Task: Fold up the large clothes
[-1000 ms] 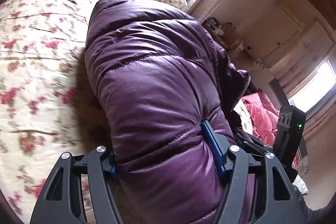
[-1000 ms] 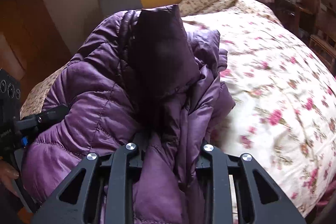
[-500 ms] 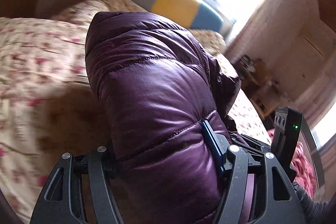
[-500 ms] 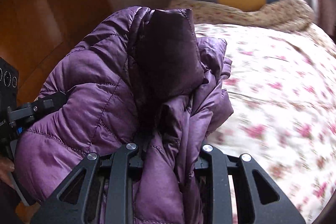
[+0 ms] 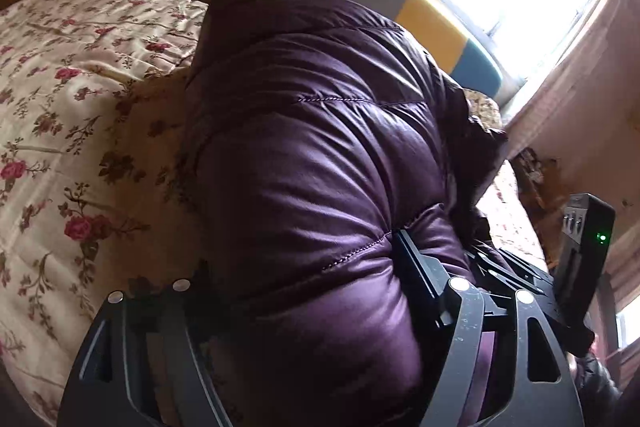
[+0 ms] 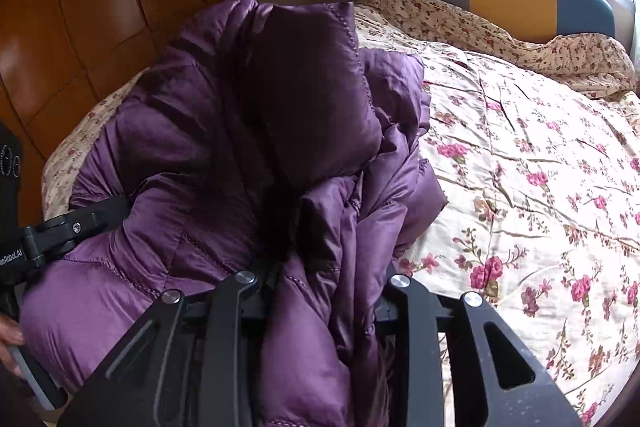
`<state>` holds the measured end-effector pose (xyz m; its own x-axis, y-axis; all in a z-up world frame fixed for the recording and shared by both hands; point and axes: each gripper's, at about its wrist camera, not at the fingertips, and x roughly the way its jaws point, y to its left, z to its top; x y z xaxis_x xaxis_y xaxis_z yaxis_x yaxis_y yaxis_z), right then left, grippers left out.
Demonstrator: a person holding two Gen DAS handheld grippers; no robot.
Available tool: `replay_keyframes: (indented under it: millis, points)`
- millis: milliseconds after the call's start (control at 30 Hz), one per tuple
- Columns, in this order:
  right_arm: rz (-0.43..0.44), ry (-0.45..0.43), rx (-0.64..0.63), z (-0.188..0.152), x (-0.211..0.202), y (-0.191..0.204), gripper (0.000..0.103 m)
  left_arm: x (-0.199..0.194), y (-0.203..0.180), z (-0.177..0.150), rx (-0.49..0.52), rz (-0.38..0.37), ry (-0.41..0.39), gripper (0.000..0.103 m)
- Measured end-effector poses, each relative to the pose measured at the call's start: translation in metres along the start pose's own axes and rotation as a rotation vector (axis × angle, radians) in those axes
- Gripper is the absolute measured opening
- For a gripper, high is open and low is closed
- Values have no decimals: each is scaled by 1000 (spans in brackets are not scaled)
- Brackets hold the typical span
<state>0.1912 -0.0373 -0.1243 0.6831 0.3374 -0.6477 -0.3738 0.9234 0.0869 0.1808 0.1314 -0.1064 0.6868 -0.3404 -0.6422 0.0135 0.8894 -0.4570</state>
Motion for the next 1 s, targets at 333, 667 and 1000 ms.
replay_keyframes:
  millis: [333, 667, 1000]
  points:
    - [7, -24, 19, -7, 6, -9, 33, 2, -10, 1, 48, 118, -40, 75]
    - [-30, -48, 60, 14, -17, -21, 57, -30, -39, 1, 135, 311, -104, 87]
    - [-54, -88, 60, 13, -47, -13, 64, -53, -49, -3, 149, 330, -147, 87]
